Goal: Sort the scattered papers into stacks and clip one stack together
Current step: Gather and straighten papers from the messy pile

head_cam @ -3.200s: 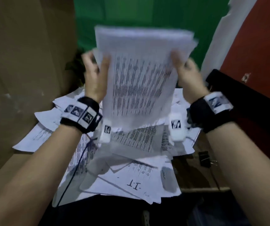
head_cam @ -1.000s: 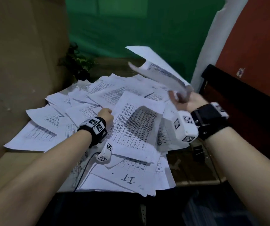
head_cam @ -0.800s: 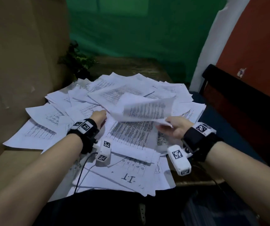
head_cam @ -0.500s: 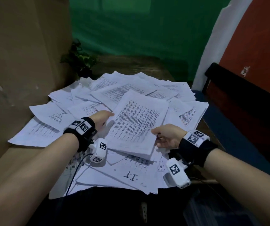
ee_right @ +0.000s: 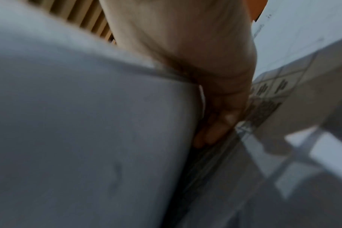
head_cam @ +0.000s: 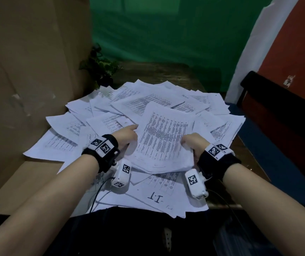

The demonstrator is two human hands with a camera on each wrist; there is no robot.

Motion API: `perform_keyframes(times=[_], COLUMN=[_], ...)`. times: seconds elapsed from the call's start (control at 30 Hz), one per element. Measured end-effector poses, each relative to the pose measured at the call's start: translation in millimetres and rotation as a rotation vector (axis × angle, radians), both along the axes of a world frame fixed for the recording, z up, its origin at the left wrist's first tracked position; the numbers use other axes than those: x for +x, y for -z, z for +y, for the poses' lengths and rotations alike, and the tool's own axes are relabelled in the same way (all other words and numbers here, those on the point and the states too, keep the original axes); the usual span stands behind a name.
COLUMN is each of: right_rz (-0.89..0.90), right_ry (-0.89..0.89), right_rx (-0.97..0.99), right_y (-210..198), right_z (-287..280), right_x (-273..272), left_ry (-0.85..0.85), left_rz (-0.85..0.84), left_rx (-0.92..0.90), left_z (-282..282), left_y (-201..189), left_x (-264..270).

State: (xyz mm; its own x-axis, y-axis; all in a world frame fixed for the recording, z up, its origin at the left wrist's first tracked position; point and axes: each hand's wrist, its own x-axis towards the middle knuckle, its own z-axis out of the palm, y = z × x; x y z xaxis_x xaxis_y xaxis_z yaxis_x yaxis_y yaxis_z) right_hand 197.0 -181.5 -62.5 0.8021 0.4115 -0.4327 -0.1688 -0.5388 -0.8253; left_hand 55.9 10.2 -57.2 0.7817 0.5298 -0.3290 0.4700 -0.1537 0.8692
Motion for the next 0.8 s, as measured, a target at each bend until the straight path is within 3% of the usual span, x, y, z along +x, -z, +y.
perform_keyframes(times=[0.07, 0.13, 0.23, 0.4, 0.63, 0.73, 0.8], right_rz=[0.007, 0.003, 0.06, 0.036, 0.028, 0.015, -0.004], right_ry=[0.056, 0.039, 0.086, 0.092, 0.079, 0.058, 0.057], right_rx=[-0.029, 0.015, 0.068, 0.075, 0.094, 0.122, 0.122], right_y=[10, 17, 23, 26, 27, 30, 30], right_z=[-1, -3, -8, -7, -9, -9, -9], right_x=[14, 22, 23, 24, 24, 27, 26], left_ry=[-0.142, -0.381, -0.622, -0.523, -0.239, -0.182, -0.134], left_rz=[-0.076, -0.102, 0.057, 0.203, 0.551, 0.555, 0.429], left_rx=[-0.05, 0.049, 0.226, 0.037, 0.394, 0.461, 0.338], left_z=[14, 40, 61, 60, 63, 70, 77], left_y=[-11, -21, -23, -2, -1, -4, -2], left_x=[-24, -56, -112, -149, -129, -126, -127])
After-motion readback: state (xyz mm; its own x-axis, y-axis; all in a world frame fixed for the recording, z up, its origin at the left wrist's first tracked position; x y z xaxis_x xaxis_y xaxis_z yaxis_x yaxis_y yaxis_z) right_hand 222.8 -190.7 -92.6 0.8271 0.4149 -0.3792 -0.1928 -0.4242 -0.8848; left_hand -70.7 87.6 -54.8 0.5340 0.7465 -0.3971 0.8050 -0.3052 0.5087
